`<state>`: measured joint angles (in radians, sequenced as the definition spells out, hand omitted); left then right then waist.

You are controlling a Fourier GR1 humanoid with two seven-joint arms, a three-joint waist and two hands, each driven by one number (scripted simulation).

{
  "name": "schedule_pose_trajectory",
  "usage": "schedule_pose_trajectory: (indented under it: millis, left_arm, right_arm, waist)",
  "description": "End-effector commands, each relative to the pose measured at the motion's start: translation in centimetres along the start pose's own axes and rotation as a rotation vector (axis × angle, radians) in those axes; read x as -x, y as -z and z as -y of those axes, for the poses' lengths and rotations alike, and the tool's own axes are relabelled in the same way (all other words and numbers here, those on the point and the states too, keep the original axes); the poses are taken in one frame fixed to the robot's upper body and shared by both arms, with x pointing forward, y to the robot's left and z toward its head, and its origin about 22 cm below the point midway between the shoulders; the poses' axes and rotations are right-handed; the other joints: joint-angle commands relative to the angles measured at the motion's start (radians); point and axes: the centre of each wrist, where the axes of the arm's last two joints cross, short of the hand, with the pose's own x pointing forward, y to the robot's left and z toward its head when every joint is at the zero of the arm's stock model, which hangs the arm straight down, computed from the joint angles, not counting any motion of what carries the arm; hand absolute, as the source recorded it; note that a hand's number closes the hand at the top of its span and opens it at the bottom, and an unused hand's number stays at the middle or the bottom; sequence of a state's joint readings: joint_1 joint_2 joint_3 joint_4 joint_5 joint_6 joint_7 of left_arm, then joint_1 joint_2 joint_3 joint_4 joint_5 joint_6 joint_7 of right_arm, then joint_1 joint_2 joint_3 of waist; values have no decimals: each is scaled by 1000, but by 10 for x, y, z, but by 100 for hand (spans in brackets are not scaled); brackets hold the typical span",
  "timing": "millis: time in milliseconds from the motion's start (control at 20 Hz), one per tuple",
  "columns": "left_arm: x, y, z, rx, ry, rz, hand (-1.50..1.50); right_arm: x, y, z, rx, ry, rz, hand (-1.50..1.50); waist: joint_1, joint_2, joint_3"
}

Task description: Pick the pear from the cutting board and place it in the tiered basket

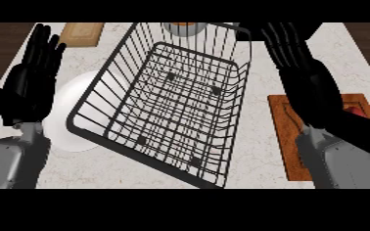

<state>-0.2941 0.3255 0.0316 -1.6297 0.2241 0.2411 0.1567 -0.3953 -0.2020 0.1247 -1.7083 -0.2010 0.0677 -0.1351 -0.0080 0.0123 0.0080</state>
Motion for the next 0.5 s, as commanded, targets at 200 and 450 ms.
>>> schedule_pose_trajectory:
  millis: [200,450]
  left_arm:
    - [51,-32,-27,91,110,-235,0]
    - [67,-47,-18,124,77,-331,0]
  right_arm:
    - [18,-52,53,-246,118,-315,150]
    - [45,-120,114,233,-319,-791,-150]
  waist:
    - [2,-7,-7]
    - [-14,-2,-9]
